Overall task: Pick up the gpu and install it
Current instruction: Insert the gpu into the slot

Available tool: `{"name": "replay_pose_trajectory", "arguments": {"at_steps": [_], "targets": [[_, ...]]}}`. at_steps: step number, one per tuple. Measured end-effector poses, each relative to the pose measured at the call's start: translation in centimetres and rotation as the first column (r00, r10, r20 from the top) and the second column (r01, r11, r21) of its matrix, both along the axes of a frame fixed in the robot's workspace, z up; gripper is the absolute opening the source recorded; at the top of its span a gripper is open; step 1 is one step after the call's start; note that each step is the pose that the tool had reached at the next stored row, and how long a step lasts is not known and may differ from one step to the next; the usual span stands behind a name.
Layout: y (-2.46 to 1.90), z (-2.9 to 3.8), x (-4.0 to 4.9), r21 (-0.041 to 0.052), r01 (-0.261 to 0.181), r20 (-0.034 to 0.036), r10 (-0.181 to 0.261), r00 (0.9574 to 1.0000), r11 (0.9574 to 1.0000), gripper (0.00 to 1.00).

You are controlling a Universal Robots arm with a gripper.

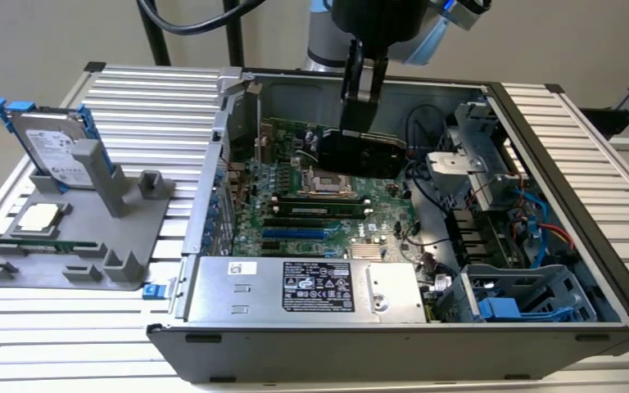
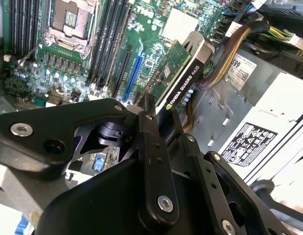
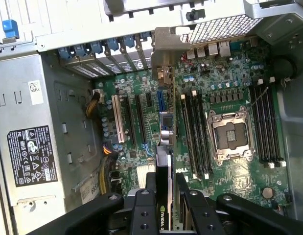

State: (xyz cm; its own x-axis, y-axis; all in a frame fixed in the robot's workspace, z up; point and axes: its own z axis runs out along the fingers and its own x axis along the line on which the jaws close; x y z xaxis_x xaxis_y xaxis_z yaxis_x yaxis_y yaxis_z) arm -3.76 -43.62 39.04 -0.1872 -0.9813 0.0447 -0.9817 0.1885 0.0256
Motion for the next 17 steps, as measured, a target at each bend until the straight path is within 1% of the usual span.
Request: {"name": "replay_pose_trajectory", "arguments": {"at_steps": [10, 17], "targets": [[0.0, 0.0, 0.01, -0.0001, 0.0, 0.0004, 0.0, 1.0, 1.0, 0.0], [0.0, -0.15, 0.0, -0.0004, 0.0, 0.0005, 0.0, 1.0, 1.0, 0.0]]}}
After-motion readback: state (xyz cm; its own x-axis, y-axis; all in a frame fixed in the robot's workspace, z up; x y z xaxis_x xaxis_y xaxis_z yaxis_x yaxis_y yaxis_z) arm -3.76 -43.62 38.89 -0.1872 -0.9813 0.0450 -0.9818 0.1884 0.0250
